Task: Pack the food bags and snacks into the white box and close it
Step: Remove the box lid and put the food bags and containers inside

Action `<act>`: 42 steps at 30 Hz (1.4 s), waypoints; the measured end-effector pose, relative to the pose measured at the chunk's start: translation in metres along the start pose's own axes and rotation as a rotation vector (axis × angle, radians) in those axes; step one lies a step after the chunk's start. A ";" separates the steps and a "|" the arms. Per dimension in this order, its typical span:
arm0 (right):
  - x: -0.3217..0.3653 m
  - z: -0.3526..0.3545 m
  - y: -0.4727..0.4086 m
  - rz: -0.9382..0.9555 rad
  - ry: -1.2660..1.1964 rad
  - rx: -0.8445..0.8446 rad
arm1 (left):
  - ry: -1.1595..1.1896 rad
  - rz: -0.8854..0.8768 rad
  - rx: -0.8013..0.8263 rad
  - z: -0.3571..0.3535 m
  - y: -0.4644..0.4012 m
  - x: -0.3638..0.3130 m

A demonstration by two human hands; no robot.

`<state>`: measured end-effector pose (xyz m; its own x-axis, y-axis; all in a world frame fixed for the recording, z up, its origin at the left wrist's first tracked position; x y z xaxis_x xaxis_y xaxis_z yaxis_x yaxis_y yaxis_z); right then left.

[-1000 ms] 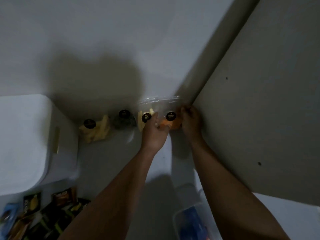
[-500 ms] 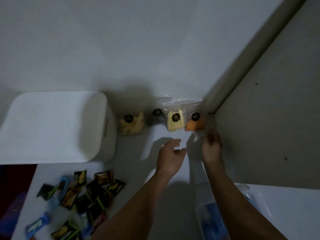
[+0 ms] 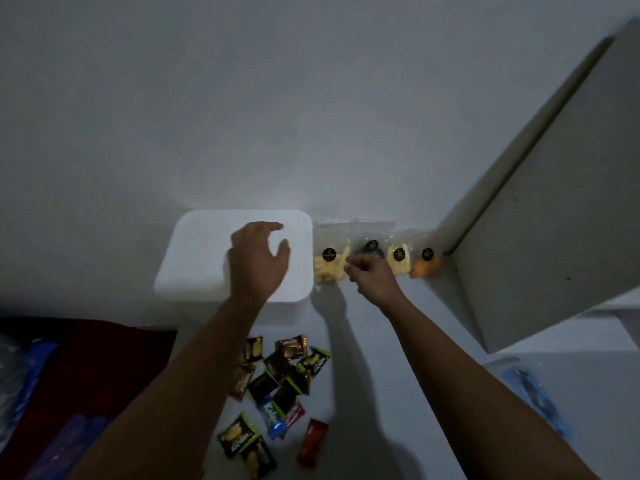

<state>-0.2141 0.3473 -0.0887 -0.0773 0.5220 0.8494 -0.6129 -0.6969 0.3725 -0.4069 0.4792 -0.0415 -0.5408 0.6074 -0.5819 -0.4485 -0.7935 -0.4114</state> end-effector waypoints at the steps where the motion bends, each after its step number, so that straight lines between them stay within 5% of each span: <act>1: 0.013 -0.013 0.000 -0.015 0.023 0.033 | -0.058 0.050 -0.018 0.017 -0.005 0.024; 7: 0.057 -0.077 0.002 -0.159 0.088 0.036 | -0.243 0.570 0.179 0.086 0.001 0.148; 11: 0.058 -0.093 -0.003 -0.276 0.066 -0.045 | 0.205 0.801 0.264 0.097 0.008 0.184; 16: 0.059 -0.104 -0.002 -0.349 0.155 -0.046 | 0.459 0.785 0.199 0.091 0.017 0.194; 25: 0.051 -0.116 -0.001 -0.260 0.148 -0.197 | 0.454 0.833 -0.087 0.093 -0.004 0.172; 36: 0.048 -0.104 0.008 -0.208 0.051 -0.293 | 0.550 0.745 -0.220 0.099 -0.011 0.145; 42: 0.054 -0.093 0.023 -0.251 -0.163 -0.184 | 0.574 0.726 -0.175 0.102 0.000 0.145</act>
<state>-0.3058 0.4052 -0.0694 0.2110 0.5701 0.7940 -0.7292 -0.4492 0.5162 -0.5574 0.5713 -0.0540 -0.1916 -0.1134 -0.9749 -0.0009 -0.9933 0.1157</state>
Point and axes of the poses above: each hand's wrist, its own y-axis away from the middle knuckle, its own z-axis out of the back of the hand, x = y × z, the point moved 1 cm from there along -y, towards the middle knuckle, and after that the axes turned 6 degrees about -z, right-handed, at the moved point
